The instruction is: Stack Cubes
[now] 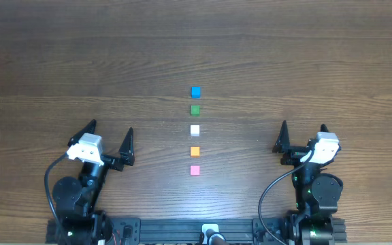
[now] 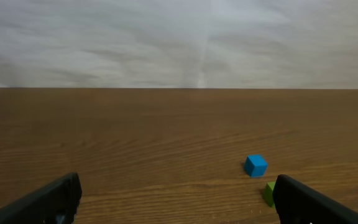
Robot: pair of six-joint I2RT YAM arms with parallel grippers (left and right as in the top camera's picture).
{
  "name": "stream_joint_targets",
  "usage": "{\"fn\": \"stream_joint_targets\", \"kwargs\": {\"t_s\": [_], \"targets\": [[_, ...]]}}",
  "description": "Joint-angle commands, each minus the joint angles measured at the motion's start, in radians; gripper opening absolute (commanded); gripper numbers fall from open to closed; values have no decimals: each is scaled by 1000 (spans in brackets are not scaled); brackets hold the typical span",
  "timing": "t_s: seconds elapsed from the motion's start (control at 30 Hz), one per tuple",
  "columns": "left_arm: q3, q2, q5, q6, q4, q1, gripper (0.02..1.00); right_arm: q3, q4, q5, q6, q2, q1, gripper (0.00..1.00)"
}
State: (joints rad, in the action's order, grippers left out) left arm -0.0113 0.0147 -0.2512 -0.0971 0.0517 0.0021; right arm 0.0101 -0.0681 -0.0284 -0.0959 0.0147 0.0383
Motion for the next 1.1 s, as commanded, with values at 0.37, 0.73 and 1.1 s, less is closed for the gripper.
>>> {"fn": "stream_joint_targets", "kwargs": {"t_s": [0.37,0.73,1.1], "targets": [[6,-5,0,11,1,-1,1000,-5,-3,-10,7,-9,6,993],[6,-5,0,11,1,-1,1000,-5,-3,-10,7,-9,6,993],[-36,-5,-130,-94,-13,-1,998,-5,-3,-10,7,-9,6,991]]}}
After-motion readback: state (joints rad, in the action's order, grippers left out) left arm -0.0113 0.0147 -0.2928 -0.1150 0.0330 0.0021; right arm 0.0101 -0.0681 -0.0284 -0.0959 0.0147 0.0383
